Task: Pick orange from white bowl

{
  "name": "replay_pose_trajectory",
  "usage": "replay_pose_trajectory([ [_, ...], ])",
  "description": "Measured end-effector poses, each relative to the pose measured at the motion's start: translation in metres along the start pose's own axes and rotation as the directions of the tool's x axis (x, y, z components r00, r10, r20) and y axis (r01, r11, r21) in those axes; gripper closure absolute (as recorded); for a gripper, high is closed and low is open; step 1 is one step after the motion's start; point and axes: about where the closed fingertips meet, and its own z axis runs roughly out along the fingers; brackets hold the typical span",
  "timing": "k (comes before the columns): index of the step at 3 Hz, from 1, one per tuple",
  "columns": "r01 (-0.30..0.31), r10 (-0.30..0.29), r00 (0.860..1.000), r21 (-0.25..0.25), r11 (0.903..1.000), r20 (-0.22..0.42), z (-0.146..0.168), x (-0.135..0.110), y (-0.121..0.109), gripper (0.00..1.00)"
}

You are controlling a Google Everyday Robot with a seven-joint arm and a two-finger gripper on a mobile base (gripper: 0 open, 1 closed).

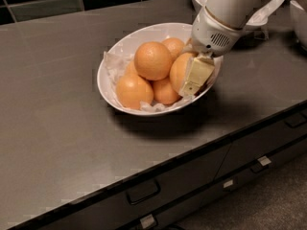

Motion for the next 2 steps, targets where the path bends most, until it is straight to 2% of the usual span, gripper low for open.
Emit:
replay_pose_trajectory([
  [2,0.001,0.0,1.0,-0.019,0.9998,0.009,0.0031,-0.0009,-0.0011,0.31],
])
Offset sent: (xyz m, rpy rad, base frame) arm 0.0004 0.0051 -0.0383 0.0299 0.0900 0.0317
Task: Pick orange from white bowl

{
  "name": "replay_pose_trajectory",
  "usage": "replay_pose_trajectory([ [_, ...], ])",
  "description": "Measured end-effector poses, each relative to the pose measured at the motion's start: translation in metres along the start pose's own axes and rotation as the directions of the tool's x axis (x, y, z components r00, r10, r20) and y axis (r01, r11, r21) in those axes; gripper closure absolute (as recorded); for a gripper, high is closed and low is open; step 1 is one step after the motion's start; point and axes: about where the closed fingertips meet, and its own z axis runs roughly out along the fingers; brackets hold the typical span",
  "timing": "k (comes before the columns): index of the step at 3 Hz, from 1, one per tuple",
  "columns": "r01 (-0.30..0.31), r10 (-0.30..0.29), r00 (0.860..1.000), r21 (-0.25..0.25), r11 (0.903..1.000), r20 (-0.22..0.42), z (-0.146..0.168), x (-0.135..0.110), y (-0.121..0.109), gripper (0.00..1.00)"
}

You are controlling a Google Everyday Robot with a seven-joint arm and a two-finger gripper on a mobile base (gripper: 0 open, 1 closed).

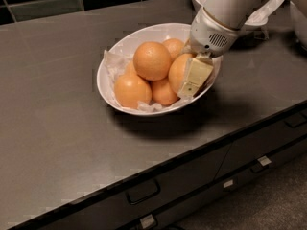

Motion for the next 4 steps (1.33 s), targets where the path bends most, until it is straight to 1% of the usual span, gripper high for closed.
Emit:
replay_pose_trajectory([
  [1,0.0,0.0,1.0,0.0,1.0,0.0,0.0,0.0,0.0,0.5],
  [3,0.0,0.0,1.0,0.0,1.0,0.0,-0.0001,-0.0001,0.0,0.96],
  [4,0.006,-0.006,1.0,0.033,0.9994,-0.002,-0.0077,-0.0053,0.0011,1.0],
])
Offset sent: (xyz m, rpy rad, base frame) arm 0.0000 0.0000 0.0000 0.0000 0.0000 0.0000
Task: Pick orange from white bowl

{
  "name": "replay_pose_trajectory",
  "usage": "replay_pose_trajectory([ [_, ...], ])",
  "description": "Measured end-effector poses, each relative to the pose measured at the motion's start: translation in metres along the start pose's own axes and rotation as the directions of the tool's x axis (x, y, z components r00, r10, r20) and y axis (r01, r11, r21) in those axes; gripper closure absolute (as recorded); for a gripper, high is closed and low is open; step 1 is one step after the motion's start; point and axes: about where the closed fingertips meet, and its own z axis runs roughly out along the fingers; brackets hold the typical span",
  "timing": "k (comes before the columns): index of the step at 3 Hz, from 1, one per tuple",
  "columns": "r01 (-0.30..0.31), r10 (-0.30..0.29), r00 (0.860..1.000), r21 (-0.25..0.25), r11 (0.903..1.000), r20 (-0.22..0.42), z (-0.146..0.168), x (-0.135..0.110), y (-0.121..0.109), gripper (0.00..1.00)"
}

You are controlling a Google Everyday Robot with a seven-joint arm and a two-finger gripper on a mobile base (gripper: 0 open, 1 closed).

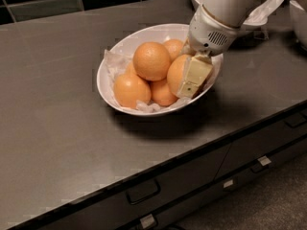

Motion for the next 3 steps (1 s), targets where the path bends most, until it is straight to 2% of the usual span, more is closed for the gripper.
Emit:
replay_pose_trajectory([
  [1,0.026,-0.025,1.0,0.066,0.9975,-0.012,-0.021,-0.011,0.007,1.0],
  [2,0.051,-0.047,0.998,0.138,0.9892,-0.027,-0.044,-0.022,0.017,1.0],
  [3,0.07,-0.063,0.997,0.208,0.9757,-0.036,-0.067,-0.031,0.026,1.0],
])
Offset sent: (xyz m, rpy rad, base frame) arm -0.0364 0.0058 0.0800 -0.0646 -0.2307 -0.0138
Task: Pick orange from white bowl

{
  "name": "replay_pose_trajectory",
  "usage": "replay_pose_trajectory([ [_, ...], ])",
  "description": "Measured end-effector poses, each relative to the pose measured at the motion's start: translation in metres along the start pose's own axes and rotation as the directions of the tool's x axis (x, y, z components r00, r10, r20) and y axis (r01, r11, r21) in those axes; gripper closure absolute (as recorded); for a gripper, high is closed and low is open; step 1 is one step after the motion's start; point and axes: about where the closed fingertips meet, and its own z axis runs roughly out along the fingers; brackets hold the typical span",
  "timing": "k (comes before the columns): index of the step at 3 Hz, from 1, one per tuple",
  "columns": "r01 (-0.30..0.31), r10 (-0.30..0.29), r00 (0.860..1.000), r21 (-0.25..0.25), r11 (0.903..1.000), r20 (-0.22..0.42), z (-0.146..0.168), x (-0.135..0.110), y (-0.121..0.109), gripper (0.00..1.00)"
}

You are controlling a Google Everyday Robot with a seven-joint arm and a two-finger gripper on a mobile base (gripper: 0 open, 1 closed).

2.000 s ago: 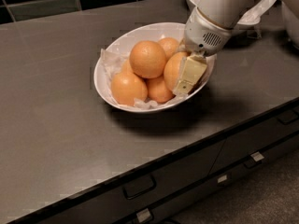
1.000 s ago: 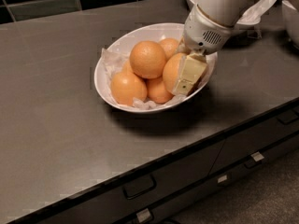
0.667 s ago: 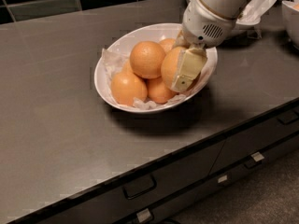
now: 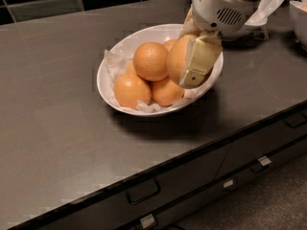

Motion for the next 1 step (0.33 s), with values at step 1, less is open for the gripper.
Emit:
replay_pose_trajectory([
  [1,0.001,-0.001,1.0,0.003,1.0,0.0,-0.0012,-0.0006,0.0002,1.0],
])
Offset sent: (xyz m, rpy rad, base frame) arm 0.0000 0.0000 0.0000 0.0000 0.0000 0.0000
